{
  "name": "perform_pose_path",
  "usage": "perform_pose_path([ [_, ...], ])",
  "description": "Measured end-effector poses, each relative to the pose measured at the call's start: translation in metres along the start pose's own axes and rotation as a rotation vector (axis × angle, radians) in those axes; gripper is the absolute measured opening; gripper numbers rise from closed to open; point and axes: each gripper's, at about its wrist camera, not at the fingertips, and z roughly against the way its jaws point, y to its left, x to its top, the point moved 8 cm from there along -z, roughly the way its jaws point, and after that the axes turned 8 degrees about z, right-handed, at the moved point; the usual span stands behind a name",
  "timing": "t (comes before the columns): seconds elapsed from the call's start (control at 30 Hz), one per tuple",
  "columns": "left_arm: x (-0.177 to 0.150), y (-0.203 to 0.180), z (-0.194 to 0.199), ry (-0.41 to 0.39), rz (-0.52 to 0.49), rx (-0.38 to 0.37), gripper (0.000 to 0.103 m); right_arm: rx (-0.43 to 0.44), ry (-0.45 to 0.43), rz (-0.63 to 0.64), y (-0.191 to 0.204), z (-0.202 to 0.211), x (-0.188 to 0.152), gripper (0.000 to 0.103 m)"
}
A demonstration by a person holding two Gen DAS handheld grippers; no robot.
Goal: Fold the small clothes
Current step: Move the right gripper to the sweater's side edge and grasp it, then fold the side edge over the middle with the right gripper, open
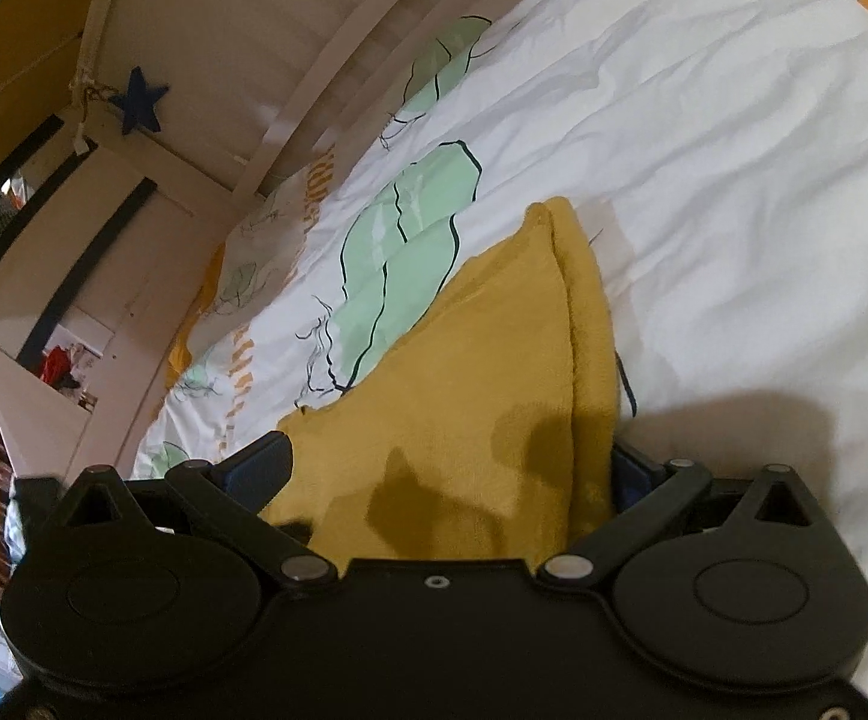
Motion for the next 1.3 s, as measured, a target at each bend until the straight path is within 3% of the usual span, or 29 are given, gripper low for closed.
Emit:
perform_pose_path([
  [0.23,-0.032,0.012,0.011,0.036,-0.029,-0.034,0.069,-0.013,0.020,0.031,0.006,-0.001,-0.004,0.103],
  [0.37,-0.026,0.021,0.021,0.007,-0.021,-0.053,0.068,-0.026,0.027,0.042,0.008,-0.001,-0.007,0.103],
  [0.57,-0.005,0.051,0.047,-0.073,-0.029,-0.015,0.068,-0.066,0.053,0.065,0.014,-0.001,-0.013,0.101],
  [0.63,0.001,0.063,0.050,-0.075,-0.013,-0.005,0.068,-0.099,0.065,0.086,0.016,-0.001,-0.014,0.095],
  [0.73,0.006,0.080,0.054,-0.080,0.001,0.015,0.068,-0.150,0.077,0.092,0.015,-0.001,-0.015,0.076],
  [0.83,0.006,0.097,0.052,-0.085,0.032,0.016,0.068,-0.201,0.085,0.067,0.009,0.000,-0.013,0.046],
  [0.87,0.006,0.103,0.051,-0.082,0.052,0.010,0.068,-0.216,0.088,0.063,0.008,0.001,-0.013,0.029],
  [1.07,0.011,0.123,0.041,-0.043,0.127,0.003,0.068,-0.321,0.102,0.093,0.019,0.002,-0.011,0.026],
  [1.3,0.035,0.135,0.059,-0.078,0.138,-0.002,0.068,-0.413,0.116,0.178,0.058,-0.006,0.001,0.025],
])
